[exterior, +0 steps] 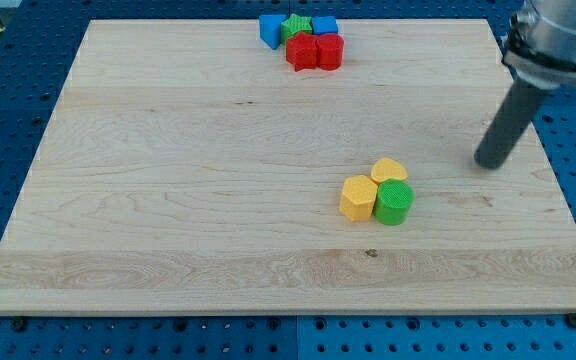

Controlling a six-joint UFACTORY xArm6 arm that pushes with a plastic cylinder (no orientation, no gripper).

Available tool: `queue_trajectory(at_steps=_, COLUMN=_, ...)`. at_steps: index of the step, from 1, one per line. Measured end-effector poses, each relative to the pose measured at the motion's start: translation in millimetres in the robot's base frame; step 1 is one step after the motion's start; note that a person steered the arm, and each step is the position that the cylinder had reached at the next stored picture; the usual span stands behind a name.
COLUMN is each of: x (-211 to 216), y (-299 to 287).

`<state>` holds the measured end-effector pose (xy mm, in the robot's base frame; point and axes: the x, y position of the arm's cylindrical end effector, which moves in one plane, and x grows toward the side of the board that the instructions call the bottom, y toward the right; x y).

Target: Move your arm right to the blue cube

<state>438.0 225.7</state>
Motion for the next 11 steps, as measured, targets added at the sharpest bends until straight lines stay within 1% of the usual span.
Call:
queue_trajectory(at_steps=2, x=-119.3, y=-0.1)
queue_trajectory(at_steps=3, x=-153.1, y=-0.1)
queue_trajectory(at_steps=6, x=-153.7, y=-3.4)
queue_trajectory(at_steps=9, x=-200.8, y=-125.1)
queue_trajectory(at_steps=10, x=-208.3, y=-136.5)
queue_trajectory(at_steps=11, x=-225.9, y=-143.0)
